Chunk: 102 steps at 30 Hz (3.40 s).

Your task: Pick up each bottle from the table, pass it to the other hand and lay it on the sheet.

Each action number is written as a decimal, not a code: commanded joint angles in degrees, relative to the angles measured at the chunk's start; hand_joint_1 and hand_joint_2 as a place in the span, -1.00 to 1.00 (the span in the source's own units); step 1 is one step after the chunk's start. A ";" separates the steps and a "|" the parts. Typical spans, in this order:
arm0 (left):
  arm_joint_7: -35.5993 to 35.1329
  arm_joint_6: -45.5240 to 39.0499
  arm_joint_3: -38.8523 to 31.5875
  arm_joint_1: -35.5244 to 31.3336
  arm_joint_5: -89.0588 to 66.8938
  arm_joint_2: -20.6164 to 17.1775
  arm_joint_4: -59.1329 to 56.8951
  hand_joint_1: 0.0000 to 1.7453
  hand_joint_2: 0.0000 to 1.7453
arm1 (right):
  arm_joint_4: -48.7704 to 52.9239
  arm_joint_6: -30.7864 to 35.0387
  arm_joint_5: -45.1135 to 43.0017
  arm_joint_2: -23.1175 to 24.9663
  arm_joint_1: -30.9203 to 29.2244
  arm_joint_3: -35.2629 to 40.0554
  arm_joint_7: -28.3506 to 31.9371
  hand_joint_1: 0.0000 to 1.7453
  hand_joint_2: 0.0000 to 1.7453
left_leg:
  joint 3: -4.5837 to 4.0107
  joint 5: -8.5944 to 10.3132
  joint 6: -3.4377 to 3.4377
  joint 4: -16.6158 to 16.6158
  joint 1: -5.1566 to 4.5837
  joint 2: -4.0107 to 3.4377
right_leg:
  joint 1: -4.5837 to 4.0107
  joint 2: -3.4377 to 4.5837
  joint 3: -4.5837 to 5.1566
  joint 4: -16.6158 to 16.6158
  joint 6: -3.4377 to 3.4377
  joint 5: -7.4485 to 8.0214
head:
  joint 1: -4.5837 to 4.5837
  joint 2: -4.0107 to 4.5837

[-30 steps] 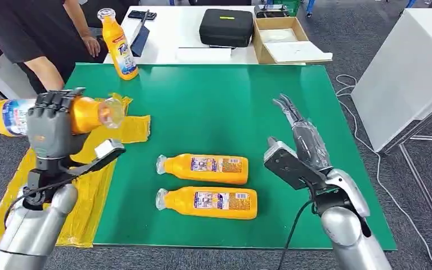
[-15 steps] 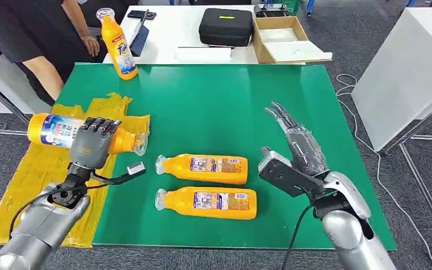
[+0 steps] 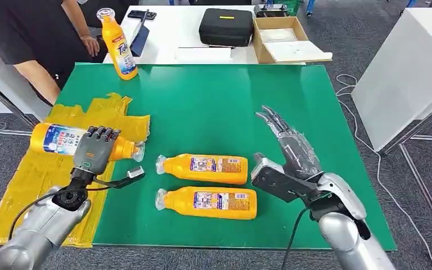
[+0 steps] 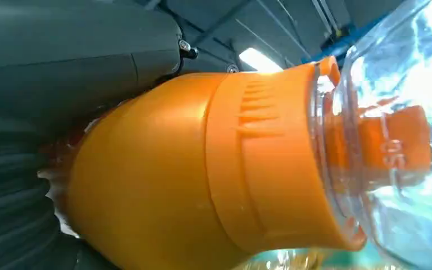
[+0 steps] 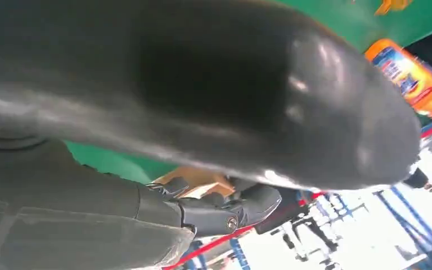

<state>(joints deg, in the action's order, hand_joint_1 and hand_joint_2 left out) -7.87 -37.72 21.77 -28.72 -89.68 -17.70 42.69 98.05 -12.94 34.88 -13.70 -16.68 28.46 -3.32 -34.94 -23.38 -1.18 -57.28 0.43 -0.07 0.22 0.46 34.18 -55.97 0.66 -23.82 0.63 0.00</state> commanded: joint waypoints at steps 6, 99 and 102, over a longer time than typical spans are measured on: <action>0.55 1.00 1.65 -4.35 0.00 5.76 -14.15 -1.00 -1.00 | -6.68 -0.64 1.41 -3.29 -3.29 8.07 -0.47 -1.00 -1.00 | 0.14 -0.02 0.03 0.01 -0.03 0.13 | 0.03 -0.16 -0.20 0.03 -0.06 -0.05 | 0.00 0.00; 26.83 12.17 -34.07 11.76 74.05 5.81 32.96 -1.00 -1.00 | -30.38 -2.35 35.19 15.94 6.11 4.63 -17.40 0.66 1.00 | 0.10 -0.03 0.20 0.11 0.07 0.03 | -0.04 -0.07 -0.13 0.05 0.02 -0.04 | -0.02 0.00; 26.83 12.29 -33.85 11.35 74.06 5.61 32.56 -1.00 -1.00 | -31.39 -2.48 35.10 16.07 5.66 4.77 -16.70 0.98 1.00 | 0.07 -0.01 0.20 0.09 0.09 0.08 | -0.06 -0.12 -0.12 0.05 0.02 -0.05 | -0.02 0.00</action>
<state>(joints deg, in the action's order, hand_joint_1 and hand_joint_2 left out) 19.08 -25.77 -11.98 -15.46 -15.58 -14.23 77.37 74.75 -14.67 70.16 0.48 -6.71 34.77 -21.22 -34.96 -23.40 -1.01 -57.23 0.53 -0.05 0.14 0.43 34.19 -55.97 0.71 -23.86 0.61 0.00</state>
